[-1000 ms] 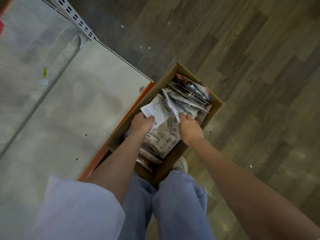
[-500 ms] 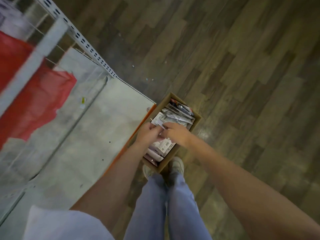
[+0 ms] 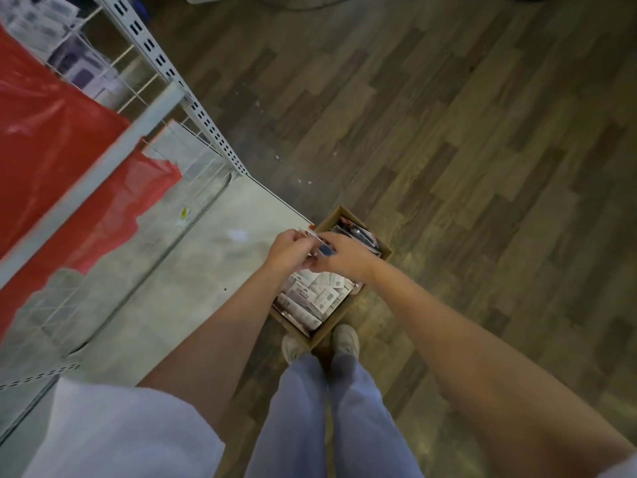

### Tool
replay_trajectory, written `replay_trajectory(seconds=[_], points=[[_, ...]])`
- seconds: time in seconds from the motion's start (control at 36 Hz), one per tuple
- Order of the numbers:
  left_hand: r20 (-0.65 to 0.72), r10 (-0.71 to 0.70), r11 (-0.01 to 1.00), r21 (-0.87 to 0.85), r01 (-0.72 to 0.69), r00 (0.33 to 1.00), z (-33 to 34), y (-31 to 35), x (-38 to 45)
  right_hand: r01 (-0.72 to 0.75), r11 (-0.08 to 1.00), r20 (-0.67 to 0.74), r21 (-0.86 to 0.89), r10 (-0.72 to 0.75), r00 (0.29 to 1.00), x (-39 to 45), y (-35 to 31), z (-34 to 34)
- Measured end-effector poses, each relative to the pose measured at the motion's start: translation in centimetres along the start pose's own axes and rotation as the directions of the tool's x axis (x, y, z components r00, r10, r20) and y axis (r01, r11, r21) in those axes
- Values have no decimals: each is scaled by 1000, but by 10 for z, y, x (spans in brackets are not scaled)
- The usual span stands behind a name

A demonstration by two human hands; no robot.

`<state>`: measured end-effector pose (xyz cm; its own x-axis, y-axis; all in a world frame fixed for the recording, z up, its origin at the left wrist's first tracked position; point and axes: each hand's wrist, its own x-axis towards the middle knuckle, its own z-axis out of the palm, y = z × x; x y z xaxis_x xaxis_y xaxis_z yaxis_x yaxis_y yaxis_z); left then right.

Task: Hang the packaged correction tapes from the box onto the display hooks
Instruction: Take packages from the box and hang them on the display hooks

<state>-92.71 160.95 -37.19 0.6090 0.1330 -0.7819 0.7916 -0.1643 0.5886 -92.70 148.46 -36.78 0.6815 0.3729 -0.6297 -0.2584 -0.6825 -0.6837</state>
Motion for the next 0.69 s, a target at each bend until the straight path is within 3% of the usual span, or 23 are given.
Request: replay_trajectory(seconds=[0.14,0.25,0.47,0.69], points=[[-14,1,1000,5,-1,1000,-2,3,0,18,997,-63,-74,-22,998,6,1,2],[54,4,1000,22,-5,999,-4,4,-2,-6,991,-85,-131,-6,996,11,-1,4],[100,21,996,80,-29,995,-17,13,-11,-37,977,-37,-211,30,999,10,-13,2],[77,85,979,180,-98,993,-39,42,-36,-57,990,-114,-128,43,993,-3,-45,-20]])
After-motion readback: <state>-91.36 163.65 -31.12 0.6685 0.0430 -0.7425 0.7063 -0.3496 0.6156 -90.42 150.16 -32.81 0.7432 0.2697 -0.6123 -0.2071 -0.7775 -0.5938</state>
